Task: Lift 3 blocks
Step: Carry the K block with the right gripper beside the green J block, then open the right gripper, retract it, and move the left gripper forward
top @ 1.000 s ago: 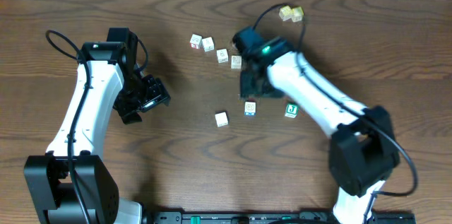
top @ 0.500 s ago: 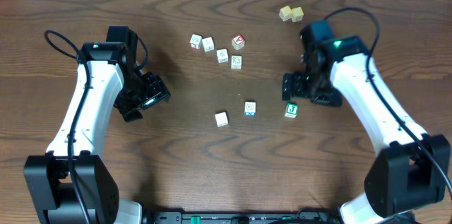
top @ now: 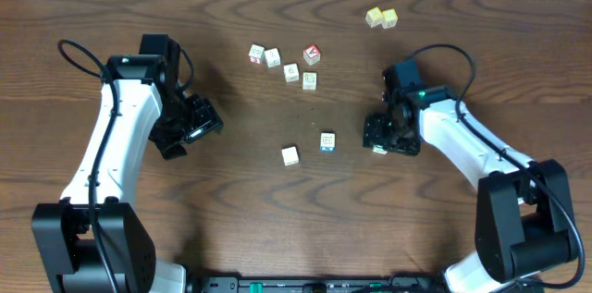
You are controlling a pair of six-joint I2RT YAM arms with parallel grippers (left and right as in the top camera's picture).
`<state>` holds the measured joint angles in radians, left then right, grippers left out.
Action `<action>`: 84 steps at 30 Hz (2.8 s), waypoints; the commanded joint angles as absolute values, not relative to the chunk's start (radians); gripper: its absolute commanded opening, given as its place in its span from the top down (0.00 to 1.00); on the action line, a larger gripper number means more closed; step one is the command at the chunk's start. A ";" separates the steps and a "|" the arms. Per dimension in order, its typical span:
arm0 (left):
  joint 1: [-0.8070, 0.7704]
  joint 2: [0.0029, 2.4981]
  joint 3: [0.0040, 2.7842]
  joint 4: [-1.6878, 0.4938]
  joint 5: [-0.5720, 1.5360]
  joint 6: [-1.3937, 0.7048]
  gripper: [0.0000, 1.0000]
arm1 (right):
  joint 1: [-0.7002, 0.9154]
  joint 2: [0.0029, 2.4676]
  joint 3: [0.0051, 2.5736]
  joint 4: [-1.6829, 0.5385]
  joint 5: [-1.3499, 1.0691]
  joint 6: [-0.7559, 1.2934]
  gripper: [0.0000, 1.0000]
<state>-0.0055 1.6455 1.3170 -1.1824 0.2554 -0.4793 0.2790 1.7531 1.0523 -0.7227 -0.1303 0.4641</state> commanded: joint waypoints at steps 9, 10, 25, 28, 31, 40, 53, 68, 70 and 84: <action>-0.001 1.638 1.314 -1.188 0.242 -0.495 0.23 | 0.289 1.753 1.021 -0.654 -0.027 0.495 0.54; -0.001 1.638 1.314 -1.188 0.242 -0.495 0.23 | 0.290 1.753 1.020 -0.658 -0.028 0.503 0.54; -0.001 1.638 1.314 -1.188 0.242 -0.492 0.24 | 0.290 1.753 1.019 -0.689 -0.036 0.546 0.69; -0.001 1.638 1.314 -1.188 0.241 -0.492 0.23 | 0.290 1.753 1.019 -0.660 -0.111 0.514 0.72; -0.001 1.638 1.314 -1.188 0.241 -0.492 0.24 | 0.304 1.753 1.019 -0.606 -0.195 0.484 0.72; -0.001 1.638 1.314 -1.188 0.241 -0.492 0.24 | 0.414 1.753 1.019 -0.560 -0.136 0.466 0.74; -0.001 1.638 1.314 -1.188 0.242 -0.492 0.23 | 0.493 1.753 1.019 -0.527 -0.080 0.486 0.75; -0.001 1.638 1.314 -1.188 0.242 -0.492 0.24 | 0.514 1.753 1.019 -0.527 -0.076 0.533 0.72; -0.001 1.638 1.314 -1.188 0.242 -0.492 0.24 | 0.516 1.753 1.019 -0.523 -0.072 0.538 0.70; -0.001 1.638 1.314 -1.188 0.241 -0.492 0.24 | 0.494 1.739 1.128 -0.627 -0.068 0.505 0.49</action>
<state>-0.0055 1.6455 1.3170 -1.1820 0.2554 -0.4793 0.4919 1.7531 1.0454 -0.5819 -0.0845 0.5217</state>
